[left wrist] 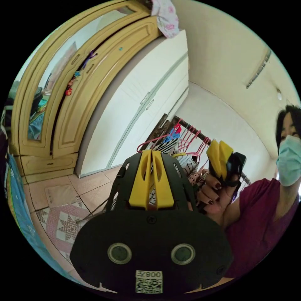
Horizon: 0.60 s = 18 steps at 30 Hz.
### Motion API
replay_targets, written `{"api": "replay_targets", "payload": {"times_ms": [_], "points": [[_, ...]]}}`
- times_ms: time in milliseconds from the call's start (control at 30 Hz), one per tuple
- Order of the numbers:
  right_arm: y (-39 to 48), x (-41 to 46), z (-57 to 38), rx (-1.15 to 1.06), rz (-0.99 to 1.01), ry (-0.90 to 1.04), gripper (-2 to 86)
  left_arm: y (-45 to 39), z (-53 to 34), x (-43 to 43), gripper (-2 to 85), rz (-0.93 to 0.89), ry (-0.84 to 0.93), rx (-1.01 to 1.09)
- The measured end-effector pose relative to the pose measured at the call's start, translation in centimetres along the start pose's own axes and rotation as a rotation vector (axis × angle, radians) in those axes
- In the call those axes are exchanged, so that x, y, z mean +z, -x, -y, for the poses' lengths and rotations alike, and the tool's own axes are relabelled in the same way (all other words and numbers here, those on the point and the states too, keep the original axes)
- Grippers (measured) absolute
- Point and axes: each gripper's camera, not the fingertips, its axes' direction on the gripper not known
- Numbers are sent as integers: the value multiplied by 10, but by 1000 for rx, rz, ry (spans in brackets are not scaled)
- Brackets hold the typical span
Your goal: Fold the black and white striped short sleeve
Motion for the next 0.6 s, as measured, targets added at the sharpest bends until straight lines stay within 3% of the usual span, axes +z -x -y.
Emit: {"api": "replay_targets", "payload": {"times_ms": [133, 600], "points": [[-6, 14, -22, 22, -29, 17, 25, 65, -56, -46, 0, -4, -81, -172], [-12, 69, -106, 60, -56, 81, 22, 154, -216, -121, 0, 71, 15, -206]]}}
